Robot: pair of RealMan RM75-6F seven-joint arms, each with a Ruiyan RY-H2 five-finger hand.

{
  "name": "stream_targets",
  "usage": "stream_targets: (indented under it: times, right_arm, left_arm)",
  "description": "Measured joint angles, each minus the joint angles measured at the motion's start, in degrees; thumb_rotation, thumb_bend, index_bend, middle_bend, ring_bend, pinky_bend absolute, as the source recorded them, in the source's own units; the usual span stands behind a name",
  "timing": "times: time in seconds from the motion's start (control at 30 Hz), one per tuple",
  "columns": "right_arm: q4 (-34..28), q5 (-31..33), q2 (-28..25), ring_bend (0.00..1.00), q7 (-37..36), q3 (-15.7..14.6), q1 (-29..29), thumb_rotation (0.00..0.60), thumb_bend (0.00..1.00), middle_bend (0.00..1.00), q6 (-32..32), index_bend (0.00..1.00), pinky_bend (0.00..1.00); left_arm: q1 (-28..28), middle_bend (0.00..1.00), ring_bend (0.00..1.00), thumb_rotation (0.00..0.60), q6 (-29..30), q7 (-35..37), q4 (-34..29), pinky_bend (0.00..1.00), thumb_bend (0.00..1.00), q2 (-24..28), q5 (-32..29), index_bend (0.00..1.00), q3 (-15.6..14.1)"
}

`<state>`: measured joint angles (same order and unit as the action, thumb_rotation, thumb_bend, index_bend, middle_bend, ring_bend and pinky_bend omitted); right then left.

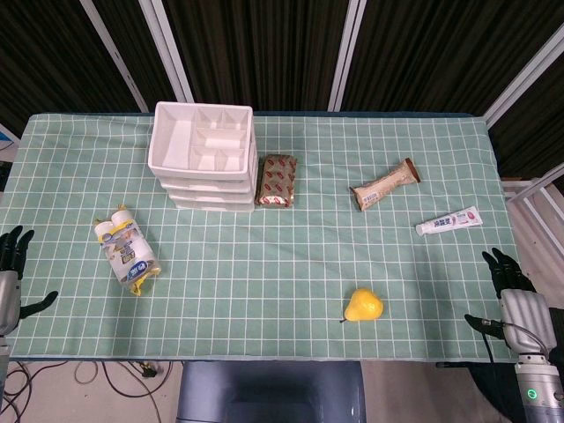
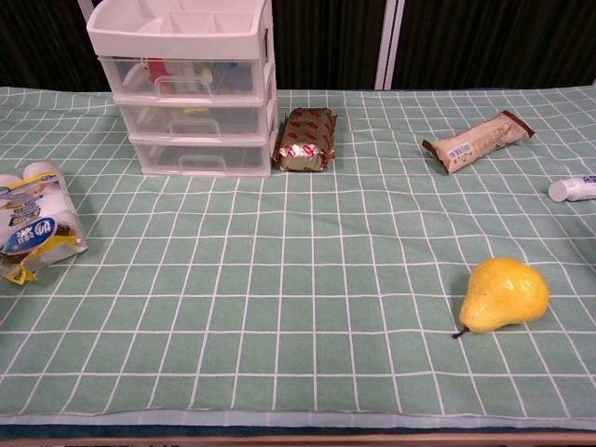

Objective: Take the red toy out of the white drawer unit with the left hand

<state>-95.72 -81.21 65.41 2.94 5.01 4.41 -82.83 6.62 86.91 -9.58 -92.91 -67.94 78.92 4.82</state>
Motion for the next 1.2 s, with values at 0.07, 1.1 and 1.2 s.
stream_targets:
  times: [0.07, 1.1, 1.2]
  right_arm:
    - [0.07, -0.10, 0.03, 0.00, -0.11, 0.01, -0.02, 0.600, 0.07, 0.00, -0.09, 0.00, 0.23]
    - [-0.65, 1.49, -0.46, 0.00, -1.55, 0.39, 0.10, 0.600, 0.07, 0.00, 1.01, 0.00, 0.23]
    - [-0.75, 1.73, -0.56, 0.00, -1.83, 0.45, 0.13, 0.600, 0.07, 0.00, 1.21, 0.00, 0.23]
  left_arm:
    - [-0.01, 0.00, 0.00, 0.600, -0.06, -0.09, -0.01, 0.00, 0.02, -0.01, -0.02, 0.00, 0.03]
    - [9.22, 0.85, 0.84, 0.600, -9.09, -2.93, -9.46, 0.86, 0.41, -2.42, -5.27, 0.02, 7.72]
    - [11.86, 0.89, 0.88, 0.600, -12.87, -2.83, -11.50, 0.89, 0.42, -4.03, -10.56, 0.02, 9.82]
